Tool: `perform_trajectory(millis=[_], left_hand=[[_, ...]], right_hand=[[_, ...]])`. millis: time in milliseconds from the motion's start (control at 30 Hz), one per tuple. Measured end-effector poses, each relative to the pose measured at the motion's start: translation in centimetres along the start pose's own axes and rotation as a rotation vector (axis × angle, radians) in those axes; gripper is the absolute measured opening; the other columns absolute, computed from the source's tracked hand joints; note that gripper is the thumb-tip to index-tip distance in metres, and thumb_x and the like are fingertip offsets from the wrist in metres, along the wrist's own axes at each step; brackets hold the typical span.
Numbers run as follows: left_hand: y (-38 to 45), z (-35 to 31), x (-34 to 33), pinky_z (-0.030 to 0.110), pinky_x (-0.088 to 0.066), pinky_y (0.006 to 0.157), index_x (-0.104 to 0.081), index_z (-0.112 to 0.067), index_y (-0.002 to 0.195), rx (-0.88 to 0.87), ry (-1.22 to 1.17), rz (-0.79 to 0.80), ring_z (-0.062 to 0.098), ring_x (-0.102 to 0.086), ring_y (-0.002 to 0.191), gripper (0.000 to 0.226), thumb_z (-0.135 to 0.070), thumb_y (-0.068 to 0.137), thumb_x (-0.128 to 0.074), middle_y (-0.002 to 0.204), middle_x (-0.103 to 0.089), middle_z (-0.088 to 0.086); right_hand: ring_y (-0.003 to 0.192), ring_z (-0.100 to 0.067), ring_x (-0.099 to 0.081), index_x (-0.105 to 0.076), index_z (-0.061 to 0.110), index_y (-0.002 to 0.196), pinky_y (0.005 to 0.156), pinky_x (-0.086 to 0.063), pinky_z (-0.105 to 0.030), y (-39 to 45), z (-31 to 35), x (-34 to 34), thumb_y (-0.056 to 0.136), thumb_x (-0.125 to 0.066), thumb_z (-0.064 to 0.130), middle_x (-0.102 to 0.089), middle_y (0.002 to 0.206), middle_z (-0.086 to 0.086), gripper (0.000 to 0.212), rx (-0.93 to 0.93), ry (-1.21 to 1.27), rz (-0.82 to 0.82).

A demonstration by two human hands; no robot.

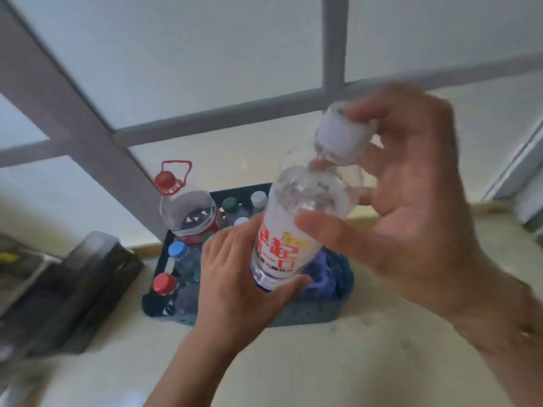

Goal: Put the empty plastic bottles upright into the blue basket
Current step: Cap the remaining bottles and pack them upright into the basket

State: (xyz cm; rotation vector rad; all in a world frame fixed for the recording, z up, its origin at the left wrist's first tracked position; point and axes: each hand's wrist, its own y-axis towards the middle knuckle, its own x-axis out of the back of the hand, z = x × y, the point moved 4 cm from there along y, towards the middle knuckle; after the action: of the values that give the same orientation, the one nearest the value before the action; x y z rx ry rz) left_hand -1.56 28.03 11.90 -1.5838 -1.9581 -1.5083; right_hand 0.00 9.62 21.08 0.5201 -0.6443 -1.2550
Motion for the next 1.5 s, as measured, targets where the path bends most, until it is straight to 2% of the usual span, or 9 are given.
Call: perform_trajectory(millis=[100, 267, 367, 567, 767, 967, 1200, 1367, 1500], left_hand=[[-0.8, 5.2, 1.5, 0.043, -0.047, 0.093, -0.059, -0.022, 0.121, 0.055, 0.173, 0.174, 0.015, -0.060, 0.103, 0.079, -0.070, 0.060, -0.073, 0.108, -0.066, -0.014], [-2.1, 11.5, 2.0, 0.041, -0.051, 0.088, -0.066, -0.030, 0.115, -0.060, 0.386, 0.437, 0.018, -0.066, 0.096, 0.058, -0.067, 0.071, -0.071, 0.107, -0.072, -0.012], [-2.5, 13.3, 1.7, 0.036, -0.055, 0.077, -0.072, -0.029, 0.108, -0.102, 0.330, 0.492, 0.019, -0.069, 0.087, 0.041, -0.048, 0.073, -0.080, 0.101, -0.073, -0.009], [-1.9, 14.2, 1.7, 0.036, -0.058, 0.071, -0.074, -0.026, 0.103, -0.186, 0.285, 0.487, 0.021, -0.071, 0.076, 0.038, -0.038, 0.068, -0.083, 0.095, -0.077, -0.007], [-1.6, 14.8, 1.5, 0.035, -0.058, 0.063, -0.073, -0.023, 0.099, -0.235, 0.237, 0.500, 0.023, -0.070, 0.070, 0.039, -0.033, 0.062, -0.086, 0.087, -0.077, -0.004], [-1.4, 14.6, 0.9, 0.036, -0.054, 0.060, -0.071, -0.020, 0.089, -0.293, 0.189, 0.486, 0.022, -0.062, 0.070, 0.027, -0.017, 0.066, -0.084, 0.081, -0.071, -0.003], [-1.3, 14.3, 1.3, 0.039, -0.057, 0.069, -0.070, -0.026, 0.106, -0.301, 0.167, 0.503, 0.021, -0.067, 0.083, 0.037, -0.028, 0.070, -0.081, 0.097, -0.071, -0.007], [-0.1, 16.1, 4.3, 0.034, -0.055, 0.087, -0.073, -0.022, 0.107, -0.112, 0.126, 0.285, 0.016, -0.064, 0.102, 0.034, -0.046, 0.082, -0.075, 0.111, -0.070, -0.005], [0.1, 17.4, 4.1, 0.038, -0.056, 0.081, -0.071, -0.022, 0.110, 0.083, 0.223, 0.242, 0.021, -0.061, 0.103, 0.038, -0.044, 0.080, -0.076, 0.114, -0.070, -0.004]], right_hand=[[0.117, -0.021, -0.057, -0.038, 0.039, 0.120, 0.084, -0.059, -0.037, 0.2, -2.6, -5.3, 0.078, -0.079, 0.022, -0.046, 0.122, 0.019, 0.062, -0.053, -0.057, 0.086], [0.106, -0.003, -0.053, -0.041, 0.025, 0.121, 0.085, -0.049, -0.010, -1.6, -7.4, -10.6, 0.076, -0.081, 0.028, -0.047, 0.118, 0.012, 0.060, -0.106, -0.357, 0.269], [0.099, -0.006, -0.050, -0.042, 0.027, 0.119, 0.087, -0.047, -0.017, -3.0, -9.5, -12.4, 0.075, -0.081, 0.029, -0.046, 0.116, 0.014, 0.059, -0.136, -0.489, 0.359], [0.091, -0.006, -0.041, -0.037, 0.032, 0.112, 0.096, -0.045, -0.038, -4.4, -11.6, -14.6, 0.070, -0.082, 0.033, -0.027, 0.100, 0.027, 0.062, -0.241, -0.682, 0.430], [0.104, -0.006, -0.041, -0.035, 0.036, 0.129, 0.109, -0.033, -0.032, -5.4, -13.0, -16.1, 0.079, -0.073, 0.040, -0.044, 0.119, 0.011, 0.064, -0.389, -0.804, 0.574], [0.094, -0.012, -0.044, -0.050, 0.029, 0.117, 0.077, -0.036, -0.024, -5.4, -14.0, -16.2, 0.079, -0.073, 0.045, -0.044, 0.114, 0.012, 0.047, -0.515, -0.804, 0.658], [0.087, -0.017, -0.055, -0.048, 0.029, 0.124, 0.072, -0.046, -0.031, -5.2, -13.1, -15.8, 0.086, -0.056, 0.059, -0.049, 0.118, 0.009, 0.049, -0.450, -0.928, 0.791], [0.085, -0.009, -0.057, -0.061, 0.032, 0.114, 0.071, -0.042, -0.025, -0.3, -10.2, -11.3, 0.085, -0.055, 0.058, -0.064, 0.106, 0.015, 0.040, -0.369, -0.857, 0.387], [0.094, -0.024, -0.058, -0.053, 0.030, 0.126, 0.073, -0.038, -0.033, 2.7, -15.2, -10.4, 0.089, -0.057, 0.045, -0.055, 0.113, 0.001, 0.040, -0.614, -1.231, 0.746]])
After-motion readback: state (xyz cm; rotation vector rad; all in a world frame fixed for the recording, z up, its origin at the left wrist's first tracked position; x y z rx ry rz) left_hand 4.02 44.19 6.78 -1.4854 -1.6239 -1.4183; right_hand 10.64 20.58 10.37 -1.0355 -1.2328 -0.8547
